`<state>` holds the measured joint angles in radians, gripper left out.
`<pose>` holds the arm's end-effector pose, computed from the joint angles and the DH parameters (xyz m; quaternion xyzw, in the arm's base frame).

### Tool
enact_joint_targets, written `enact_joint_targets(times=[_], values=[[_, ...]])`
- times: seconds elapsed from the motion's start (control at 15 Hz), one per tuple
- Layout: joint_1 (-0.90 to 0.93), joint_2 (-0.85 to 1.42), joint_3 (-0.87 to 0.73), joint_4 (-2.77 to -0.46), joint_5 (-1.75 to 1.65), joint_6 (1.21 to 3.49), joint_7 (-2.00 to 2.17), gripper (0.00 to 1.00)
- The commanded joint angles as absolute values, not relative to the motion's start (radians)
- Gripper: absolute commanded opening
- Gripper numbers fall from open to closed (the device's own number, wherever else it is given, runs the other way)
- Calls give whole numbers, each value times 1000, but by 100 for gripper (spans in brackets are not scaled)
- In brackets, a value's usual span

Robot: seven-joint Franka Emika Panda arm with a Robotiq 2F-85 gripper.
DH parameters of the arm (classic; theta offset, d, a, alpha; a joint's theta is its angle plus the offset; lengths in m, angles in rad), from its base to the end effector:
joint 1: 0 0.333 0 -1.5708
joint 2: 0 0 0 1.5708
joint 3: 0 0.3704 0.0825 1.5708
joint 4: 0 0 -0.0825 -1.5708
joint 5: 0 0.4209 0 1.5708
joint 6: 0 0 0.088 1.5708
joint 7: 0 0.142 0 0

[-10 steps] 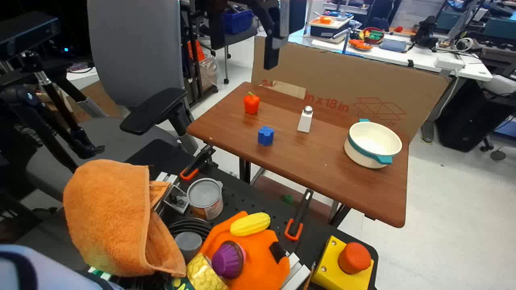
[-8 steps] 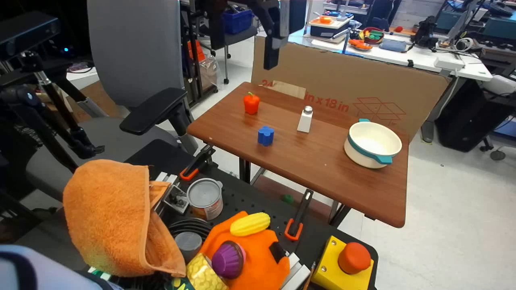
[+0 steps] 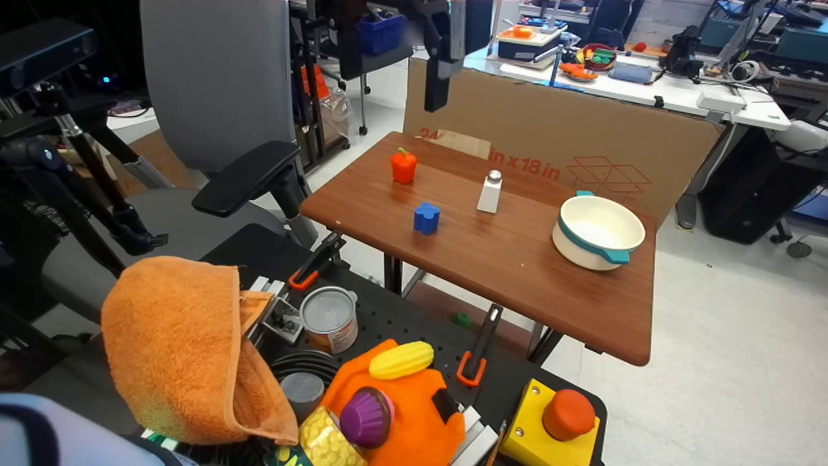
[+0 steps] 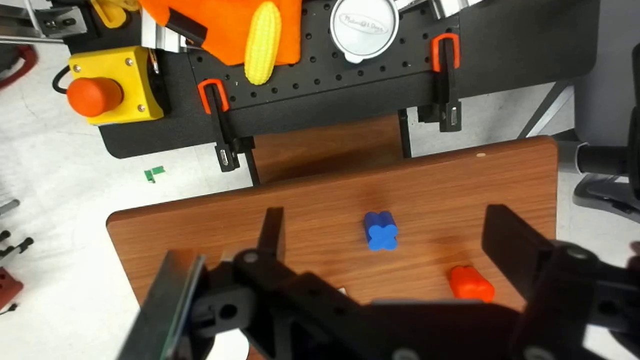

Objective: Put the salt cellar in the bowl

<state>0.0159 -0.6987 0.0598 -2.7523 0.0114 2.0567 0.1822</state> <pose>0.3237 0.0238 0.4052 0.9979 -0.0628 0.0029 0.0139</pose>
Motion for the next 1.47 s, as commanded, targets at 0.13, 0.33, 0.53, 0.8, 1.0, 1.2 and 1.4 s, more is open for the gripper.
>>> enact_joint_targets(times=[0.13,0.33,0.53,0.8,1.0,1.2,1.4], values=[[-36,-439,62,-2663,-69,2386,165,100],[-77,-257,59,-2601,-120,2551,179,100],[-108,-69,56,-2507,-182,2628,206,100],[-93,146,8,-2340,-245,2589,247,100],[-60,276,-33,-2225,-232,2564,246,100],[-30,372,-42,-2130,-191,2523,223,100],[-4,433,-19,-2057,-148,2468,193,100]])
